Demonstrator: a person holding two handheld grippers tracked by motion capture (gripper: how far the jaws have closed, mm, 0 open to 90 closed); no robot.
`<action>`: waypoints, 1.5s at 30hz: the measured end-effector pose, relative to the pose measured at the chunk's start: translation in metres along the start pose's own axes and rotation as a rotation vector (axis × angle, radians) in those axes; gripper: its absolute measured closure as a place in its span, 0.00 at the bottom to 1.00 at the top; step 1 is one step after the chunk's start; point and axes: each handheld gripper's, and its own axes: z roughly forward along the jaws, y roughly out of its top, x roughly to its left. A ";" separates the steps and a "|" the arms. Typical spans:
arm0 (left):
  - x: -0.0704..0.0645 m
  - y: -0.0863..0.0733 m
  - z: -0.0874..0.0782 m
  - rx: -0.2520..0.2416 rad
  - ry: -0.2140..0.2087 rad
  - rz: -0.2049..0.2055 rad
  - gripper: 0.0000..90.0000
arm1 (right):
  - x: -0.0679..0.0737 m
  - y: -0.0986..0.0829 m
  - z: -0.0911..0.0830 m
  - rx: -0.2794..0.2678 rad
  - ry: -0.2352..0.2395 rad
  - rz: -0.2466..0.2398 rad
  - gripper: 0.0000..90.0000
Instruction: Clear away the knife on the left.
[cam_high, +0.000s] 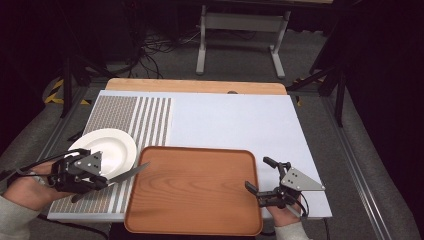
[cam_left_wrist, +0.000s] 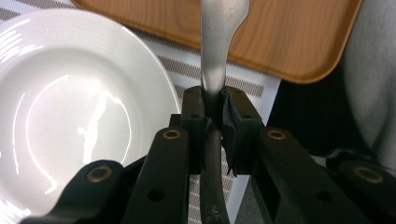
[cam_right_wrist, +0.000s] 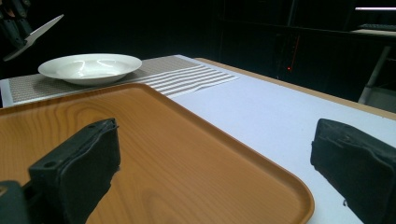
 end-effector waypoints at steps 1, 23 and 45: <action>0.000 0.002 0.000 -0.007 0.000 -0.001 0.89 | 0.000 0.000 0.000 0.000 0.001 -0.001 0.02; -0.013 0.042 0.019 -0.103 -0.074 -0.212 0.89 | 0.000 0.000 0.000 -0.001 0.003 -0.003 0.02; -0.027 0.074 0.045 -0.118 -0.123 -0.314 0.89 | 0.000 0.000 -0.001 -0.002 0.004 -0.006 0.02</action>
